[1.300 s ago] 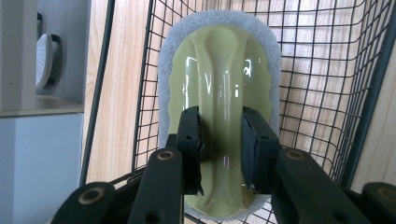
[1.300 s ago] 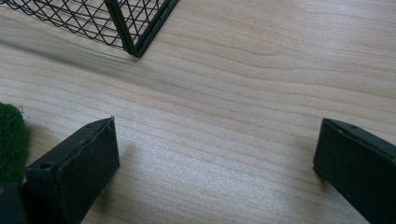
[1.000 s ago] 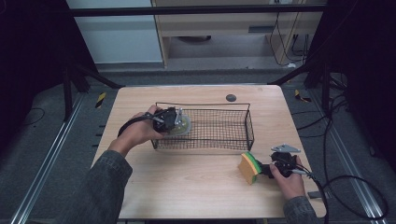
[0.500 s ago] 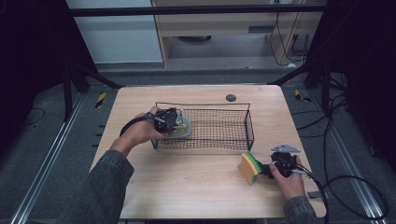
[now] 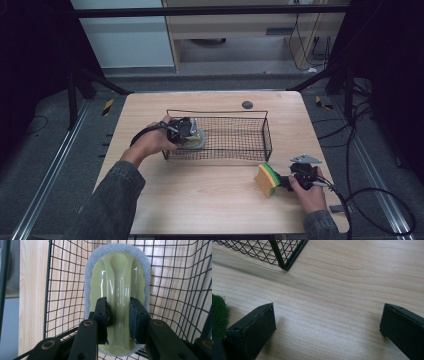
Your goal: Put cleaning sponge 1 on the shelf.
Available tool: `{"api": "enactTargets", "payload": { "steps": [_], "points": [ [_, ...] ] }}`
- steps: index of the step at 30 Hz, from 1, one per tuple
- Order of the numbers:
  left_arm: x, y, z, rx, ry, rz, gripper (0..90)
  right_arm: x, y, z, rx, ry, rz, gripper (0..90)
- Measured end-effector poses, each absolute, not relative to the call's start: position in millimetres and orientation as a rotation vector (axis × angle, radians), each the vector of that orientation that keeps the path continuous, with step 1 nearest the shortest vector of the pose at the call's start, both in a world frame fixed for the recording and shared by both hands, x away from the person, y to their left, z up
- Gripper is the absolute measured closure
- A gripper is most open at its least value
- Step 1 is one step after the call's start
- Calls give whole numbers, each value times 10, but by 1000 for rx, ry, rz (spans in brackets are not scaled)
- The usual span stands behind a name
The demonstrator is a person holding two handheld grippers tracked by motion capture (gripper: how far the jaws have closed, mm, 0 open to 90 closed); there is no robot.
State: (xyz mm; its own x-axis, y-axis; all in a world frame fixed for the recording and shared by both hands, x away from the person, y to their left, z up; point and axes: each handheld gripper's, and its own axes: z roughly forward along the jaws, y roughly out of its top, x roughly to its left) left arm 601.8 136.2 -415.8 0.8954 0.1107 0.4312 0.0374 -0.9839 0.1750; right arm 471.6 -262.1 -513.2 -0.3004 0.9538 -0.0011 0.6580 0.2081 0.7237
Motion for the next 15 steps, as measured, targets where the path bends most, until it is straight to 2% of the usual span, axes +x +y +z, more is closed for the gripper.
{"api": "enactTargets", "payload": {
  "steps": [15],
  "points": [
    [6041,1427,-4223,2893,171,639,696,4716,-2618,-5131,1497,2034,875,5]
  ]
}}
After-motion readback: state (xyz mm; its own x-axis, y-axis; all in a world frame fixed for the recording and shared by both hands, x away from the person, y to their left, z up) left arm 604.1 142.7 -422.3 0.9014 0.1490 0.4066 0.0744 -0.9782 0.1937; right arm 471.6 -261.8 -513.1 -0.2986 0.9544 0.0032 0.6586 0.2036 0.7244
